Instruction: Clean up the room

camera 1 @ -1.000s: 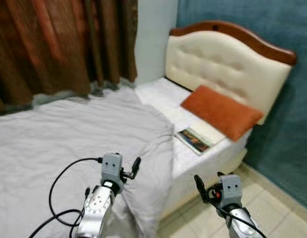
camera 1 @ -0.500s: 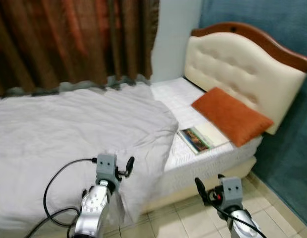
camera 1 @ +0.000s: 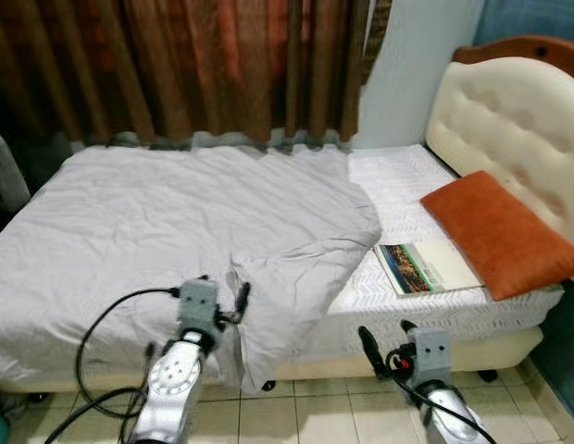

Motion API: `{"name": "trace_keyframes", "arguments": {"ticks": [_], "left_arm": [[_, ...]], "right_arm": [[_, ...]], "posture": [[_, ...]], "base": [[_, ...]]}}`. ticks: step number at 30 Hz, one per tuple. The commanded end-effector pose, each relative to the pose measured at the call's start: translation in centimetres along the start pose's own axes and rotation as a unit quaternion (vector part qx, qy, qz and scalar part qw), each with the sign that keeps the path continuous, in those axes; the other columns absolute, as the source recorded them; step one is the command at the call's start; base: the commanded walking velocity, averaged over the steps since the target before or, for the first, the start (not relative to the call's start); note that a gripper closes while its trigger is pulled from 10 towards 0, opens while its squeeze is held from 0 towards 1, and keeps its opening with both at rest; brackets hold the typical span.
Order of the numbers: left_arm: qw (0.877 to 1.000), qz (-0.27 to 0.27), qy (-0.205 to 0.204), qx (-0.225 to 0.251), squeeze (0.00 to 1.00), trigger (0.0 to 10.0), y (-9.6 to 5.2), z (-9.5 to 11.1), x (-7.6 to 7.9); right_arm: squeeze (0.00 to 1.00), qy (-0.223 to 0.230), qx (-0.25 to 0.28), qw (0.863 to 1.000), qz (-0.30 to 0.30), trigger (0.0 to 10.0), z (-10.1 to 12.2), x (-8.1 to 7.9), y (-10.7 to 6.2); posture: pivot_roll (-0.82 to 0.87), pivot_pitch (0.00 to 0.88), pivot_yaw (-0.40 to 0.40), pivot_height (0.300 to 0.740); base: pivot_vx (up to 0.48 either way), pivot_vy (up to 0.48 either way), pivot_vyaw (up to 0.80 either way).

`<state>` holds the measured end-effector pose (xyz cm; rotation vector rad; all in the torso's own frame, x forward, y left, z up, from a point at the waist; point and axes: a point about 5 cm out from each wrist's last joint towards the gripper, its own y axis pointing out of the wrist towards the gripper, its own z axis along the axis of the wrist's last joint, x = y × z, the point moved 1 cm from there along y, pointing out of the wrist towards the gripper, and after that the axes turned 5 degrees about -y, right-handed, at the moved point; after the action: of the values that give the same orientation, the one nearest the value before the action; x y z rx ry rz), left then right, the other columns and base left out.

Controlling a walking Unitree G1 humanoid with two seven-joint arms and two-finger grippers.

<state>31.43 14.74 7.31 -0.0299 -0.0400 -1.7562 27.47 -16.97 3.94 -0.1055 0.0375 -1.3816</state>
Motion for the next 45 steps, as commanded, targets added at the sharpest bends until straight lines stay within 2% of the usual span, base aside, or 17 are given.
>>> {"name": "trace_keyframes", "arguments": {"ticks": [1, 5, 9, 14, 22, 38, 43, 45], "left_arm": [[0.999, -0.004, 0.015, 0.045, 0.00, 10.0, 0.1, 1.8, 0.2], [0.998, 0.015, 0.011, 0.064, 0.00, 10.0, -0.3, 2.5, -0.2], [0.999, 0.034, -0.004, 0.032, 0.00, 10.0, -0.3, 1.4, -0.5], [0.999, 0.038, -0.013, 0.019, 0.00, 10.0, 0.1, 1.2, -0.8], [0.999, 0.034, -0.001, 0.011, 0.00, 10.0, 0.7, 1.5, -1.0], [1.000, 0.020, 0.001, -0.005, 0.00, 10.0, 1.5, 1.4, -0.8], [0.997, 0.065, -0.007, -0.030, 0.00, 10.0, 1.6, 0.7, -2.2], [0.994, 0.087, -0.028, -0.061, 0.00, 10.0, 1.5, -0.5, -3.0]], "right_arm": [[0.00, 0.004, 0.024, 1.000, -0.017, 10.0, 0.9, 1.0, -0.3], [0.00, -0.003, 0.044, 0.999, -0.022, 10.0, 1.7, 1.3, -0.3], [0.00, -0.010, 0.032, 0.999, -0.011, 10.0, 1.3, 0.9, 0.0], [0.00, -0.010, 0.018, 1.000, -0.007, 10.0, 0.8, 0.9, 0.1], [0.00, -0.013, 0.008, 1.000, -0.012, 10.0, 0.3, 1.2, 0.0], [0.00, -0.011, 0.000, 1.000, -0.022, 10.0, -0.3, 1.3, -0.4], [0.00, -0.017, -0.005, 1.000, -0.011, 10.0, -0.5, 1.0, -0.8], [0.00, -0.013, -0.009, 1.000, -0.006, 10.0, -0.6, 0.9, -1.5]], "posture": [[-0.09, 0.000, -0.017, 0.740], [-0.08, 0.000, -0.015, 0.740], [-0.07, 0.000, -0.020, 0.740], [-0.07, 0.000, -0.022, 0.740], [-0.08, 0.000, -0.020, 0.740], [-0.10, 0.000, -0.009, 0.740], [-0.12, 0.000, -0.013, 0.740], [-0.13, 0.000, -0.026, 0.740]], "base": [[0.431, 0.000, 0.00], [0.390, 0.281, 0.00], [0.400, 0.208, 0.00], [0.438, 0.000, 0.00], [0.461, 0.000, 0.48], [0.479, 0.000, 0.00], [0.283, 0.000, 0.00], [0.000, 0.000, 0.00]]}}
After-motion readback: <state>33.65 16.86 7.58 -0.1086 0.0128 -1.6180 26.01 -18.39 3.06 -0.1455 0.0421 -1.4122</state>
